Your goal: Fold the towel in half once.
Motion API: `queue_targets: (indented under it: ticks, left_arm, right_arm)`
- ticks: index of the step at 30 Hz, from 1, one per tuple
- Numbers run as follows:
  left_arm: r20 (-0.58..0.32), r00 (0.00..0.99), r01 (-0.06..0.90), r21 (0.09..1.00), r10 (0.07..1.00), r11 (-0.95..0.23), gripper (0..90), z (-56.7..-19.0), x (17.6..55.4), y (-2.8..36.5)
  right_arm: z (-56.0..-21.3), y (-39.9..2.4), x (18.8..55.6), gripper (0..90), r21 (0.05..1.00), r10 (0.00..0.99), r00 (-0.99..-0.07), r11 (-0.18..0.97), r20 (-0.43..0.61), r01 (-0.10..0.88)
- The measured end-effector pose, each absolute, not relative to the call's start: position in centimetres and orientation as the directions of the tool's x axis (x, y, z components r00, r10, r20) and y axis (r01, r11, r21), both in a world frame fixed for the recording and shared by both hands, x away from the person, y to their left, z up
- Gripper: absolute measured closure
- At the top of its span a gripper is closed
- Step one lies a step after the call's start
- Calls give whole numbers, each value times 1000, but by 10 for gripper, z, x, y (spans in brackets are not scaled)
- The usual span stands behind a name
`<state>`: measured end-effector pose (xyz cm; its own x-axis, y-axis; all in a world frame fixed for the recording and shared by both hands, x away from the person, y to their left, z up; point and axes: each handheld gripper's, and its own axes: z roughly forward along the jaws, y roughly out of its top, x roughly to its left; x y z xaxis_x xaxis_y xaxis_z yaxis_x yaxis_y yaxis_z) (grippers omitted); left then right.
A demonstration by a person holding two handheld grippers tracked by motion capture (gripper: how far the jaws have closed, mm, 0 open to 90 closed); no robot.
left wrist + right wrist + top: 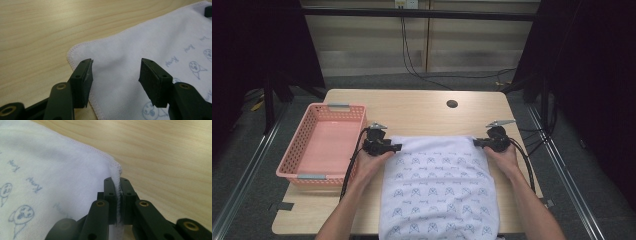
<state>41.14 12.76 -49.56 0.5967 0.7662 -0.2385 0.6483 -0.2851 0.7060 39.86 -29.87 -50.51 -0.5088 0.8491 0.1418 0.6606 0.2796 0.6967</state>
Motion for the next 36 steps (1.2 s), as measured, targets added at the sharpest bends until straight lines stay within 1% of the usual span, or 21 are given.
queue_targets:
  ticks: [2, 3, 5, 6, 7, 9, 14, 15, 17, 18, 21, 23, 24, 26, 28, 30, 34, 36]
  left_arm:
    - [-233, 598, 649, 701, 767, -293, 423, -496, 413, 127]
    - [-213, 599, 647, 697, 772, -309, 421, -497, 415, 128]
    - [-216, 592, 649, 700, 776, -300, 422, -498, 416, 128]
    - [-200, 593, 644, 700, 780, -310, 424, -498, 417, 129]
    - [-210, 586, 649, 700, 782, -299, 425, -498, 417, 127]
    - [-176, 590, 643, 693, 788, -326, 423, -499, 417, 125]
    - [-190, 586, 644, 698, 787, -312, 419, -502, 418, 125]
    - [-200, 592, 644, 700, 781, -308, 432, -502, 418, 124]
    - [-206, 628, 629, 702, 750, -333, 526, -503, 417, 121]
    - [-211, 662, 617, 698, 719, -364, 572, -503, 416, 120]
    - [-238, 711, 598, 699, 662, -391, 736, -504, 412, 112]
    - [-233, 718, 593, 699, 656, -401, 851, -505, 411, 110]
    - [-251, 709, 606, 695, 659, -387, 866, -505, 412, 111]
    - [-253, 702, 611, 694, 666, -380, 874, -504, 412, 113]
    - [-276, 688, 622, 701, 671, -349, 875, -501, 413, 117]
    - [-273, 700, 607, 715, 660, -348, 875, -491, 412, 120]
    - [-298, 700, 591, 752, 649, -292, 876, -470, 412, 126]
    - [-291, 703, 577, 767, 649, -281, 876, -460, 412, 130]
  right_arm:
    - [-504, -299, 396, 865, 697, 849, -508, 278, 143, 661]
    - [-504, -299, 396, 864, 696, 847, -511, 279, 146, 662]
    - [-503, -300, 394, 863, 704, 843, -514, 268, 160, 658]
    - [-503, -299, 394, 863, 706, 840, -519, 269, 161, 655]
    - [-503, -299, 394, 862, 707, 838, -522, 271, 160, 653]
    - [-503, -298, 393, 861, 709, 834, -527, 272, 163, 651]
    - [-501, -297, 391, 859, 712, 828, -533, 269, 173, 649]
    - [-501, -297, 391, 856, 712, 828, -532, 266, 176, 650]
    - [-501, -297, 391, 855, 716, 824, -535, 261, 185, 648]
    - [-501, -297, 391, 855, 719, 823, -535, 254, 192, 647]
    - [-499, -297, 390, 856, 727, 818, -538, 240, 205, 643]
    - [-497, -297, 389, 857, 731, 817, -539, 237, 207, 640]
    - [-496, -298, 389, 857, 733, 815, -541, 235, 209, 638]
    - [-493, -299, 388, 859, 736, 815, -540, 232, 210, 636]
    - [-490, -300, 388, 861, 743, 811, -543, 224, 216, 630]
    - [-485, -302, 387, 862, 752, 811, -543, 215, 218, 623]
    - [-473, -307, 386, 863, 771, 808, -546, 196, 224, 606]
    - [-464, -311, 384, 864, 783, 808, -542, 178, 229, 596]
